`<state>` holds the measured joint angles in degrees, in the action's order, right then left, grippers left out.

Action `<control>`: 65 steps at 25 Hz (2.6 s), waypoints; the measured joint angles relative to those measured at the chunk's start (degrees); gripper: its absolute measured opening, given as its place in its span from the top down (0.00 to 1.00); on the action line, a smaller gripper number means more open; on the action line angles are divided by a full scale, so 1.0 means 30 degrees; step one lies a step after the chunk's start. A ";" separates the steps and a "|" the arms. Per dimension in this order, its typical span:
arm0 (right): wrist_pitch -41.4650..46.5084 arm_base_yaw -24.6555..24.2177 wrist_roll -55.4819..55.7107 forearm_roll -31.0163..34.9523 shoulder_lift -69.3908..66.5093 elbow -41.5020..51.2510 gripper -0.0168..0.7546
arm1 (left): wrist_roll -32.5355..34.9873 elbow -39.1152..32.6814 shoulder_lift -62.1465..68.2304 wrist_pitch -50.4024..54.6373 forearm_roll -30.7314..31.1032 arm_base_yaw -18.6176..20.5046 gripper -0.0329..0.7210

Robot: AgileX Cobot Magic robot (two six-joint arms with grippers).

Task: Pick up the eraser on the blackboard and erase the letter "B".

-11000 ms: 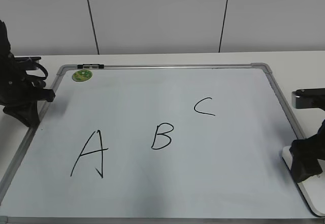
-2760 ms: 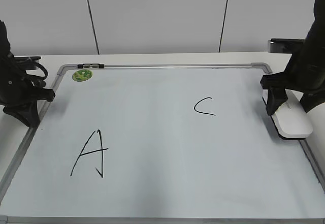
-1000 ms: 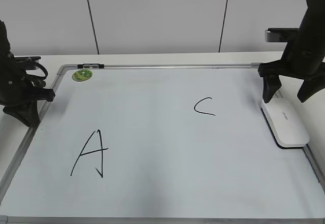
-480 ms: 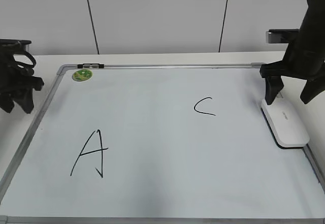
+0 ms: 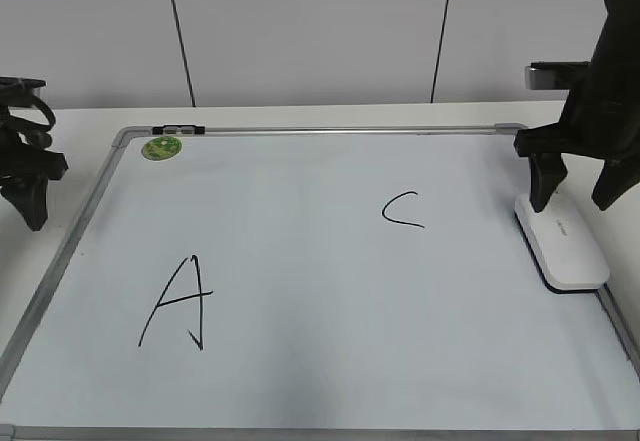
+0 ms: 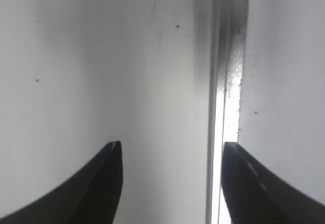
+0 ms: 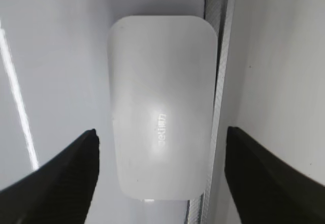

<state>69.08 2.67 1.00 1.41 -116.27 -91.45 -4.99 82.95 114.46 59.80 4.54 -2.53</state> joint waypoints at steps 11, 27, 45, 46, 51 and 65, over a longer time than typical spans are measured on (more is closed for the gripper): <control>0.0143 0.0000 0.0162 0.0000 0.1616 0.0000 0.25 | -0.0095 0.0000 -0.2388 0.0364 -0.0042 0.0000 0.37; -0.3677 0.0000 0.0822 0.0794 1.0857 0.7384 0.26 | -0.0138 -0.5700 -1.2005 -0.0225 0.0063 0.0000 0.38; -0.4484 0.0396 -0.0007 0.1189 1.9751 1.5779 0.26 | -0.0151 -1.4965 -2.3880 -0.0307 0.1157 0.0000 0.39; -0.4415 0.0396 -0.0049 0.1189 2.0228 1.6197 0.26 | -0.0151 -1.5327 -2.4430 -0.0272 0.1190 0.0000 0.39; -0.3978 0.0396 -0.0088 0.1146 2.2949 1.8728 0.26 | -0.0279 -1.6551 -2.6953 0.0987 0.1228 0.0000 0.39; -0.1187 0.0396 -0.0155 -0.0748 2.7931 2.0724 0.26 | -0.0460 -1.7408 -2.9275 0.1512 0.1295 0.0000 0.41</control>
<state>65.52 3.86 0.53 -0.84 -32.48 -29.27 -6.37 30.73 26.64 64.33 8.42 -2.53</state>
